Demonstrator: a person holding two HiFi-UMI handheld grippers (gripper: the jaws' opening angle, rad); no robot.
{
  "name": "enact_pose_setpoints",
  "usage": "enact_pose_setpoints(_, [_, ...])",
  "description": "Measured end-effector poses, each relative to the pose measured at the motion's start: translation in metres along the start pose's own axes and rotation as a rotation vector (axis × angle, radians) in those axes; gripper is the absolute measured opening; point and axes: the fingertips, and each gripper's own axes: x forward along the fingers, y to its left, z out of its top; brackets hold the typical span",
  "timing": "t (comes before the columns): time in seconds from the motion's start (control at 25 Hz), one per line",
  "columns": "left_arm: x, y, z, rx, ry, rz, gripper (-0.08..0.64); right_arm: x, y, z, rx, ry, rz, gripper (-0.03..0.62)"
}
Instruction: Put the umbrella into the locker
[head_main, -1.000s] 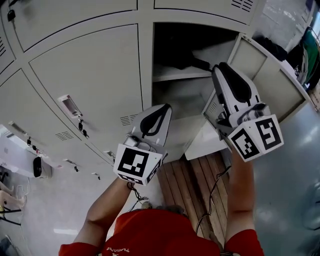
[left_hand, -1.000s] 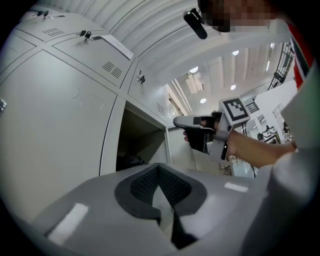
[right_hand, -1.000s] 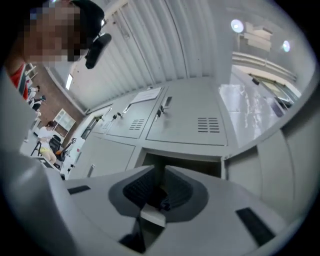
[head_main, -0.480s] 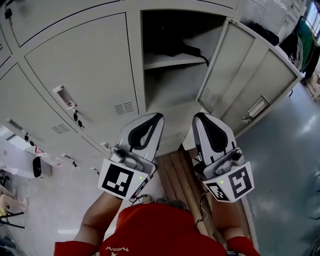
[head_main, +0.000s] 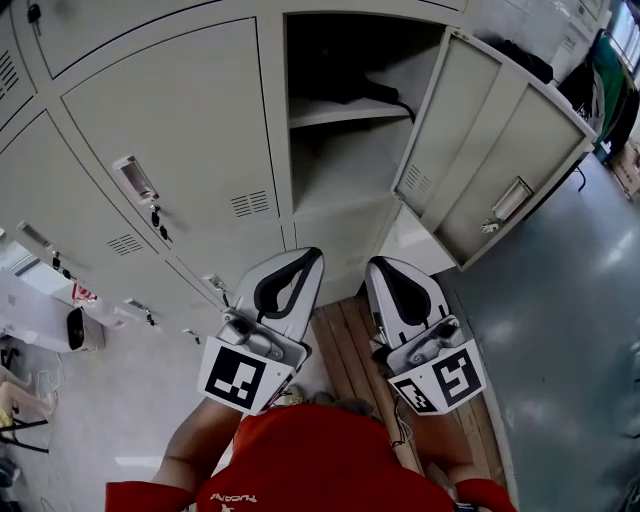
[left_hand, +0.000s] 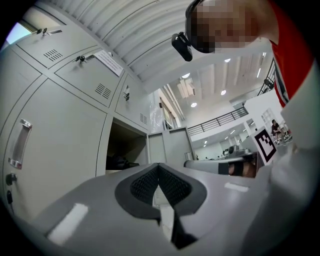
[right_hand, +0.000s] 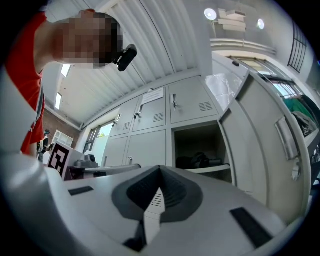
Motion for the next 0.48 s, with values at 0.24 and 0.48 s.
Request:
enact_pose_setpoints(0.24, [-0.009, 0.002, 0.002, 0.013, -0.056, 0.016, 0.006, -0.001, 0.012, -0.013, 0.016, 0.029, 0.017, 0.003])
enact_pose_setpoints(0.48, [-0.013, 0.0, -0.003, -0.005, -0.035, 0.015, 0.005, 0.003, 0.018, -0.012, 0.008, 0.028, 0.031, 0.003])
